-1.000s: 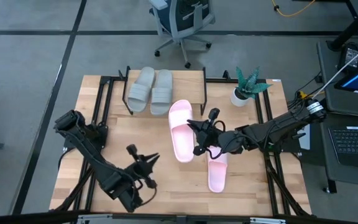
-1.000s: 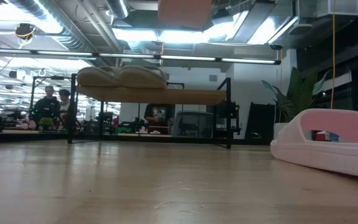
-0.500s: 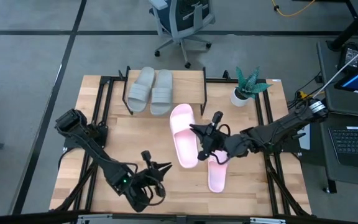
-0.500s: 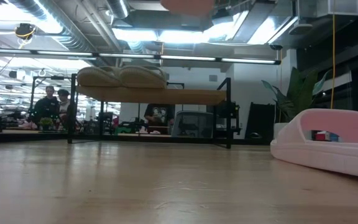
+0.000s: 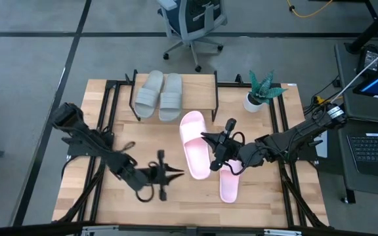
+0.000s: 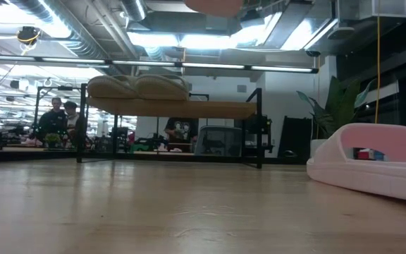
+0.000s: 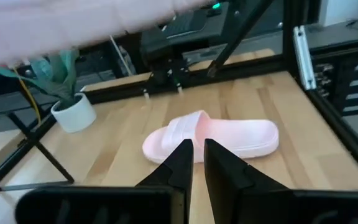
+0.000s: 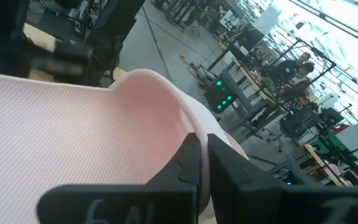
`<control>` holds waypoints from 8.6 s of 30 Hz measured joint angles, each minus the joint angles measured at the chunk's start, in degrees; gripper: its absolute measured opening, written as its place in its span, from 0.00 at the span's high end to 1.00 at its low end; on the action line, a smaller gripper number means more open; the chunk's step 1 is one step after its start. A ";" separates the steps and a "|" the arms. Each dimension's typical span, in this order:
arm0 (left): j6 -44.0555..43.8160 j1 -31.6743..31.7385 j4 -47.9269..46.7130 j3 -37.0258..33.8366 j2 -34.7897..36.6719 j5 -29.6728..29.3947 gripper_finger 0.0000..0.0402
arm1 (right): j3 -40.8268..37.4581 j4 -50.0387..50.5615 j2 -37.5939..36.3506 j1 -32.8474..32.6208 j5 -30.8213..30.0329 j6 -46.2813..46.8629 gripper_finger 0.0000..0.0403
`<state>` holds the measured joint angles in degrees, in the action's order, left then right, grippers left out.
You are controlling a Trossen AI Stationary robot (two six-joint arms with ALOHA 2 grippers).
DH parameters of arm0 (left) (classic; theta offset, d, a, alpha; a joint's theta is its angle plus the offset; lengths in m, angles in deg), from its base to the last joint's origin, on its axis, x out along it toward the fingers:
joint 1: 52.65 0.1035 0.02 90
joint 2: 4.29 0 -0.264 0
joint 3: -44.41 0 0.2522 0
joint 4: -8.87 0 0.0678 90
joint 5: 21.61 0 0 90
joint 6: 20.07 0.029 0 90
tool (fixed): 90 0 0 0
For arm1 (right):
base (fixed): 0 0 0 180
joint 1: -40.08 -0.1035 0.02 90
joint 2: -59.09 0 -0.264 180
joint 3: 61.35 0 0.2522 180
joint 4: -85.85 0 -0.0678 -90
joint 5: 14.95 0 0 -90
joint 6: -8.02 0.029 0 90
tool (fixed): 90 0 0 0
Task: Pick and place slides into the shelf
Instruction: Put the left pink slipper on the shelf, then put the pink slipper on the shelf
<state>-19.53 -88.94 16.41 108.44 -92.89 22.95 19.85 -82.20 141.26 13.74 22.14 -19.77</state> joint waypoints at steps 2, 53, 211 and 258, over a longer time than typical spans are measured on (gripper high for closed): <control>-0.15 -0.28 1.11 -2.81 4.08 0.17 0.92 | 0.00 -0.03 0.00 0.87 0.11 -0.57 0.96; 4.70 2.29 13.38 -24.71 19.35 1.64 0.92 | 7.10 12.13 0.57 46.32 39.50 1.97 0.96; 4.50 2.32 10.95 -24.73 19.33 1.60 0.92 | 11.63 23.60 2.99 49.37 46.39 6.66 0.91; 4.24 2.30 11.74 -24.71 19.33 1.38 0.92 | 4.61 16.88 12.28 50.57 54.27 2.01 1.00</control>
<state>-15.29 -86.64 28.15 83.73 -73.57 24.33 24.46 -65.32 153.55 64.31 76.42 -17.76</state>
